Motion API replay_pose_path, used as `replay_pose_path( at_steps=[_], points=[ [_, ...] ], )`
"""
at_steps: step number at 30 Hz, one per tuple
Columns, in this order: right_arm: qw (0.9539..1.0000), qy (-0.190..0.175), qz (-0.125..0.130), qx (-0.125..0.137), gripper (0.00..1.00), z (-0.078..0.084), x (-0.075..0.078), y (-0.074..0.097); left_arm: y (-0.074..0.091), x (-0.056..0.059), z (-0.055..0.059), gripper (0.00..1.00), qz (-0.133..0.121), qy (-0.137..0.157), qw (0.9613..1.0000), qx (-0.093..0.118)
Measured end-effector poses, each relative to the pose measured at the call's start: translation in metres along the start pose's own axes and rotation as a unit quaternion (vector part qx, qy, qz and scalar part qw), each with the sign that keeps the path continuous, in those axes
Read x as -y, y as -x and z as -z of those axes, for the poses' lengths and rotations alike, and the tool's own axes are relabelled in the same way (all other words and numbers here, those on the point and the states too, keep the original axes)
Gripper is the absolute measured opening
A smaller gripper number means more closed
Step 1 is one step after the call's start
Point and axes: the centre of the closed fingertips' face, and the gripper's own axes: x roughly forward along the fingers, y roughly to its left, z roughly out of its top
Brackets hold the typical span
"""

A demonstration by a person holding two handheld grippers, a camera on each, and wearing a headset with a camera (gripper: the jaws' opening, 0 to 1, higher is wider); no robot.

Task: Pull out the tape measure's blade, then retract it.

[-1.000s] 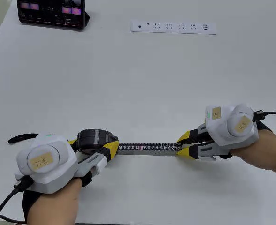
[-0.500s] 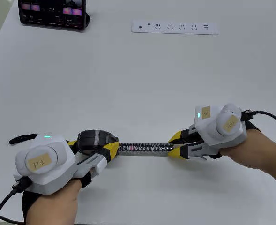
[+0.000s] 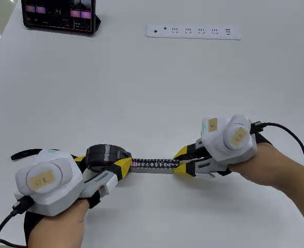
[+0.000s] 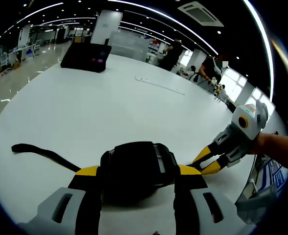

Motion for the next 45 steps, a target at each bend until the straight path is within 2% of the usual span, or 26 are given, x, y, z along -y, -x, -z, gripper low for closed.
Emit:
replay_pose_path(
  at_steps=[45],
  points=[
    [0.9991, 0.015, -0.026, 0.029, 0.11, -0.041, -0.006, -0.038, 0.0, 0.0, -0.001, 0.55, 0.008, 0.01, 0.9999, -0.001]
  ],
)
